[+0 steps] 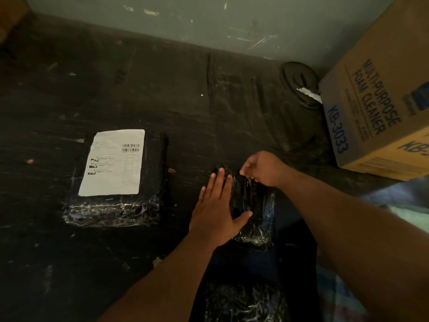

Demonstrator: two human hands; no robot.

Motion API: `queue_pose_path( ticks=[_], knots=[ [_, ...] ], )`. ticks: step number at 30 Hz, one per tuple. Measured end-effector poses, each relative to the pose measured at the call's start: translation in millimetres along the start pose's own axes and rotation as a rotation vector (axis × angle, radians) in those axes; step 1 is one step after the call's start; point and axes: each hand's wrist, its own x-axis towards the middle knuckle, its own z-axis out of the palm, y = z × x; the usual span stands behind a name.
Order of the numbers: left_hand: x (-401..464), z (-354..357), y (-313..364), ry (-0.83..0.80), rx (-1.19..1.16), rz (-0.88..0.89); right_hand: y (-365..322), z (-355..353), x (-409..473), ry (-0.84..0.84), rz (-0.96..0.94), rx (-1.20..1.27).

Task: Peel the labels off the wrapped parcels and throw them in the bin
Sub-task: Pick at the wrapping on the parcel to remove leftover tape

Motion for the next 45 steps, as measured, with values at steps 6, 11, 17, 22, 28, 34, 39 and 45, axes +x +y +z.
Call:
queue_pose_path(
  ticks=[6, 11, 17, 22, 28, 34, 39, 45],
  knots=[
    [1.3, 0.9, -0.9, -0.009, 0.007, -0.004, -12.8, -1.3, -0.1, 0.001, -0.056, -0.143],
    [-0.2, -0.3, 0.0, 0.000, 0.007, 0.000, 3.5, 7.9, -1.3, 0.073, 0.131, 0.355],
    [-0.3, -1.2, 0.8, -0.001, 0.004, 0.000, 10.3, 12.9, -12.5, 0.106, 0.042, 0.326],
    [0.0, 0.9, -0.1, 0.013, 0.007, 0.001, 5.6, 12.9, -14.7, 0.114, -0.075, 0.116],
    [0.5, 1.4, -1.0, 0.009, -0.004, -0.003, -0.4, 14.1, -13.6, 0.091, -0.124, -0.022],
    [0.1, 1.6, -1.1, 0.013, -0.005, 0.001, 4.8, 16.3, -12.3, 0.153, 0.072, 0.303],
    [-0.2, 1.4, -0.8, -0.001, -0.002, -0.008, -1.4, 17.8, -17.0, 0.165, 0.157, 0.406],
    [0.0, -1.6, -0.4, -0.027, -0.017, -0.020, 4.5, 5.4, -38.8, 0.366, 0.157, 0.505]
  ],
)
